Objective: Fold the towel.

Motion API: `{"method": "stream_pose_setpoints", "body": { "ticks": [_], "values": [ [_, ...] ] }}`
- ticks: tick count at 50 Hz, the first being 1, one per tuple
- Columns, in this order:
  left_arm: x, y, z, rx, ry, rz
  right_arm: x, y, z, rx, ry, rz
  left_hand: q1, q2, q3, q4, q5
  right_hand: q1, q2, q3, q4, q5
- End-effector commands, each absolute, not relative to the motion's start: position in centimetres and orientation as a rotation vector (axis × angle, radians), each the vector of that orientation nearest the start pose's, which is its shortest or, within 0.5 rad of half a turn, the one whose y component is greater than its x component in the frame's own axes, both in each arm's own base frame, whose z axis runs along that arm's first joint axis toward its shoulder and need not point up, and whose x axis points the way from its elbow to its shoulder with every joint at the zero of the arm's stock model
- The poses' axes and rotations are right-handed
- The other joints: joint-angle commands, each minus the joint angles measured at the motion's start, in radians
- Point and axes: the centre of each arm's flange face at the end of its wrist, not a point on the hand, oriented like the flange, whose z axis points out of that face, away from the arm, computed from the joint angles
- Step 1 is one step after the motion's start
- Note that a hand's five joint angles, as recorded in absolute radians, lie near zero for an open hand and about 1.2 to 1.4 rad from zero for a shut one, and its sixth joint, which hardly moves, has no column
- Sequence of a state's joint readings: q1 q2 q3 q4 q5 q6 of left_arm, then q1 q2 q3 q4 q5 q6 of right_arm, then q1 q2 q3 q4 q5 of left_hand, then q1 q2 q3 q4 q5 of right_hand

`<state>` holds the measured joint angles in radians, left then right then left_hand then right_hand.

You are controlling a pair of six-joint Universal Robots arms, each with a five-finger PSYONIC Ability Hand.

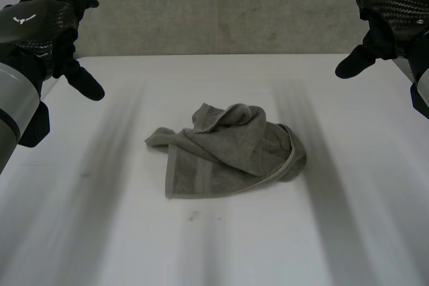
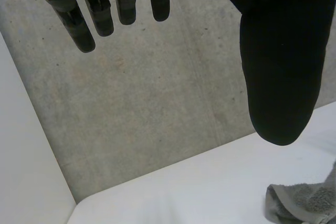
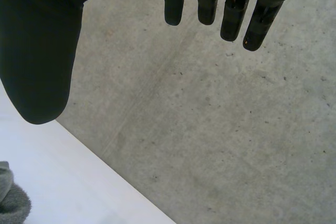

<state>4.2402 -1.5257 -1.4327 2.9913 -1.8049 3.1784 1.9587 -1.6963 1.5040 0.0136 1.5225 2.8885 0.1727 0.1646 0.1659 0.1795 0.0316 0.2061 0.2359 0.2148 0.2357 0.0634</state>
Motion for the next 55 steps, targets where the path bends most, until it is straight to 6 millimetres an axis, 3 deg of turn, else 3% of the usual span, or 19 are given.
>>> {"method": "stream_pose_setpoints", "body": {
  "ticks": [1,6,10,19,23,24,27,29,31,35,37,43,45,46,48,51,53,54,55],
  "values": [
    [-23.2,-21.0,34.8,0.319,2.288,-2.345,23.4,-21.3,36.5,-0.691,1.811,-2.33,0.011,0.02,0.018,0.005,-0.022,-0.032,-0.061,-0.04,-0.061,-0.063],
    [-23.6,-20.8,34.1,0.358,2.306,-2.336,23.6,-21.6,36.2,-0.717,1.804,-2.349,0.026,0.034,0.033,0.019,-0.007,-0.032,-0.061,-0.04,-0.061,-0.063],
    [-25.1,-21.2,32.2,0.504,2.381,-2.303,23.8,-22.2,35.4,-0.784,1.823,-2.363,0.064,0.072,0.071,0.057,0.031,-0.032,-0.061,-0.04,-0.061,-0.063],
    [-27.0,-21.6,28.1,0.634,2.54,-2.15,25.7,-24.4,30.1,-1.154,1.935,-2.207,0.308,0.316,0.315,0.301,0.275,-0.032,-0.061,-0.04,-0.061,-0.063],
    [-28.9,-20.3,25.3,0.76,2.625,-2.044,27.1,-24.9,26.9,-1.354,1.913,-2.019,0.331,0.34,0.338,0.325,0.298,-0.013,-0.043,-0.021,-0.042,-0.044],
    [-29.4,-20.1,24.2,0.788,2.654,-2.002,27.1,-24.9,26.9,-1.355,1.913,-2.018,0.329,0.337,0.335,0.322,0.295,-0.012,-0.042,-0.021,-0.042,-0.044],
    [-29.7,-20.1,23.1,0.798,2.685,-1.958,28.0,-25.4,25.0,-1.418,1.878,-1.923,0.323,0.331,0.329,0.316,0.289,0.002,-0.028,-0.007,-0.027,-0.03],
    [-30.2,-20.4,20.9,0.788,2.75,-1.875,28.4,-25.8,24.1,-1.429,1.868,-1.88,0.314,0.322,0.321,0.307,0.28,0.026,-0.004,0.017,-0.004,-0.006],
    [-30.3,-20.5,19.9,0.77,2.777,-1.836,29.2,-26.7,22.3,-1.444,1.867,-1.806,0.314,0.322,0.321,0.307,0.28,0.04,0.01,0.032,0.011,0.009],
    [-30.0,-20.8,17.5,0.699,2.814,-1.734,30.0,-27.2,20.7,-1.465,1.855,-1.751,0.296,0.304,0.303,0.29,0.263,0.09,0.06,0.082,0.061,0.058],
    [-29.8,-20.8,17.1,0.679,2.81,-1.714,31.5,-26.7,19.0,-1.51,1.806,-1.684,0.282,0.29,0.288,0.275,0.248,0.09,0.06,0.082,0.061,0.058],
    [-28.9,-20.7,16.3,0.628,2.788,-1.679,33.1,-27.1,16.4,-1.542,1.772,-1.642,0.223,0.231,0.23,0.216,0.189,0.134,0.104,0.126,0.105,0.103],
    [-28.8,-20.6,16.3,0.623,2.785,-1.683,34.0,-27.9,15.1,-1.551,1.745,-1.672,0.223,0.231,0.23,0.216,0.189,0.432,0.402,0.423,0.402,0.4],
    [-28.7,-20.5,16.1,0.621,2.786,-1.681,34.0,-27.9,15.1,-1.551,1.745,-1.672,0.223,0.231,0.23,0.216,0.189,0.434,0.404,0.425,0.404,0.402],
    [-28.6,-20.4,16.0,0.624,2.787,-1.679,34.9,-28.7,15.0,-1.543,1.717,-1.745,0.223,0.231,0.23,0.216,0.189,1.186,1.157,1.178,1.157,1.155],
    [-28.4,-20.1,15.8,0.626,2.788,-1.679,35.1,-29.3,15.8,-1.513,1.722,-1.804,0.223,0.231,0.23,0.216,0.189,1.19,1.16,1.181,1.161,1.158],
    [-28.4,-19.9,15.7,0.628,2.79,-1.679,35.0,-30.1,18.9,-1.404,1.734,-1.929,0.223,0.231,0.23,0.216,0.189,1.19,1.16,1.181,1.161,1.158],
    [-28.4,-19.8,15.6,0.634,2.79,-1.685,35.0,-30.1,19.0,-1.404,1.734,-1.929,0.223,0.231,0.23,0.216,0.189,1.19,1.16,1.181,1.161,1.158],
    [-28.4,-19.8,15.6,0.634,2.79,-1.685,34.8,-30.2,21.2,-1.317,1.729,-1.985,0.223,0.231,0.23,0.216,0.189,1.19,1.16,1.181,1.161,1.158]
  ]
}}
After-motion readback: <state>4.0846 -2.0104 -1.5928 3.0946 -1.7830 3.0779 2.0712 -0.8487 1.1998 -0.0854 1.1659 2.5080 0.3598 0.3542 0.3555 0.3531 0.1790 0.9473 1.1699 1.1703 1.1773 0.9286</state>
